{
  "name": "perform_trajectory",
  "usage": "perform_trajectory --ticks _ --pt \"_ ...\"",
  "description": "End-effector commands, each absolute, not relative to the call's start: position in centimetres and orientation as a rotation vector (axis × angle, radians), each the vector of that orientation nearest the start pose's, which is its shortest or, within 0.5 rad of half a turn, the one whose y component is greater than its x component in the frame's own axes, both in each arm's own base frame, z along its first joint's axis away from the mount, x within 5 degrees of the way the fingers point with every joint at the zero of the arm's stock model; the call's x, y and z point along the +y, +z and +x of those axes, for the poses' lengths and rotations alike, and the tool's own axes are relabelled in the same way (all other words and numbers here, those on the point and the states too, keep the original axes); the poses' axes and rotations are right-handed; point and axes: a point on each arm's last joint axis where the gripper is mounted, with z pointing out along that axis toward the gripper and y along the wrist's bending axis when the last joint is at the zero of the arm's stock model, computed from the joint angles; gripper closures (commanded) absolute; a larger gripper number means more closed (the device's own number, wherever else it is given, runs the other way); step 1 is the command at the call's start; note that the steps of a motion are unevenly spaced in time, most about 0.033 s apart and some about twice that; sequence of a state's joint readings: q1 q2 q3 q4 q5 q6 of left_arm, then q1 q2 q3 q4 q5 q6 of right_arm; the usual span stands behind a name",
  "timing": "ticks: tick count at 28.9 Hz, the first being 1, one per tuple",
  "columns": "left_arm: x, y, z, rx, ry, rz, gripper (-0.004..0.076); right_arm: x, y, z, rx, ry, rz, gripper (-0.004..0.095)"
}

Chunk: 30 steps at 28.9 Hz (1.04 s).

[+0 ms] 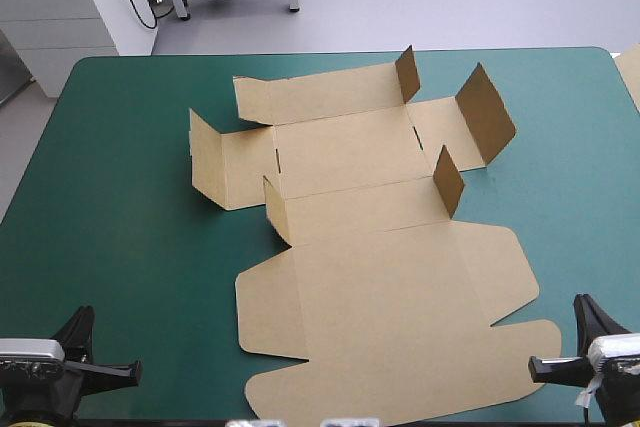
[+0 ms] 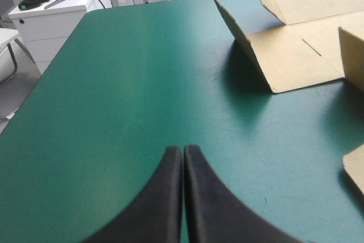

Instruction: Fold the box

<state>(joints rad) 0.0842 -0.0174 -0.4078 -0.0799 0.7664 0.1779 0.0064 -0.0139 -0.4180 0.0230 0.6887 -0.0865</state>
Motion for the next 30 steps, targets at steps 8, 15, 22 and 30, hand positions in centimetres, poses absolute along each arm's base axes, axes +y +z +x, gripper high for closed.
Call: perform_trajectory --ticks 8,15,22,30 --pt "-0.5 28.9 1.2 1.724 0.079 0.069 0.0731 0.6 36.0 6.6 1.745 -0.112 -0.25 0.0929" --pt "-0.5 28.9 1.2 1.724 0.079 0.069 0.0731 1.6 40.8 11.9 1.905 0.024 -0.32 0.0929" --pt "-0.5 28.9 1.2 1.724 0.079 0.069 0.0731 3.1 42.3 17.9 2.074 0.233 -0.445 0.0832" --pt "-0.5 28.9 1.2 1.724 0.079 0.069 0.0731 3.6 40.9 24.1 2.202 0.341 -0.445 0.0421"
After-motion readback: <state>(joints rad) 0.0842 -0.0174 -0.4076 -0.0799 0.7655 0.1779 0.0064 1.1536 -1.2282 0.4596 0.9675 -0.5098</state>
